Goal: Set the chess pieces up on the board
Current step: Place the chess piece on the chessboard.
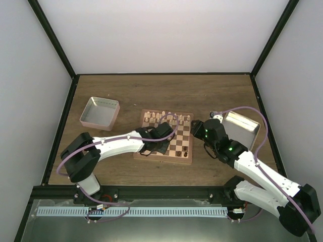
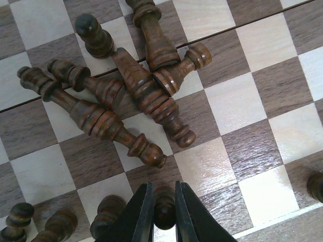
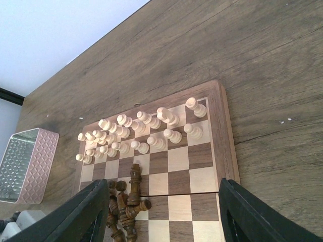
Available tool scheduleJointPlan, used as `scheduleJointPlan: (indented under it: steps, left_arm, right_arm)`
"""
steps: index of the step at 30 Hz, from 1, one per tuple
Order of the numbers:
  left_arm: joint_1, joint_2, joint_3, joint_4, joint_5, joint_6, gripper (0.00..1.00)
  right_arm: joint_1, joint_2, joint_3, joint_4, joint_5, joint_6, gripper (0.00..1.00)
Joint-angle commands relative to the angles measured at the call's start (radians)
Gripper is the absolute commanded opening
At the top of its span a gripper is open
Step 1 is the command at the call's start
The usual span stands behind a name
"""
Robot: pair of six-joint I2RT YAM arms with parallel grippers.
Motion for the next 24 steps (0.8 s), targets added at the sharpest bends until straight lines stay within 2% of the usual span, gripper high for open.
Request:
scheduleJointPlan:
  steps: [1,8,14,18,24]
  left_arm:
    - [-0.003,0.02,0.023,0.03,-0.016,0.012,0.13]
    - [-0.004,0.04,0.018,0.032,-0.027,0.019,0.16]
    - [-0.003,0.021,0.026,0.024,-0.014,0.019,0.28]
    - [-0.002,-0.04,0.052,0.021,0.02,0.021,0.33]
    - [0.038,-0.142,0.036,-0.014,-0.047,-0.014,0.36]
  right_arm:
    - [-0.011,-0.002,-0.001,0.001,0.017,0.006,0.61]
    - [-0.01,0.0,-0.003,0.001,0.017,0.008,0.61]
    - [-0.011,0.001,0.001,0.005,0.012,0.009,0.61]
    - [-0.011,-0.004,0.004,0.006,0.009,0.011,0.61]
    - [-0.011,0.0,0.01,0.027,-0.03,-0.007,0.61]
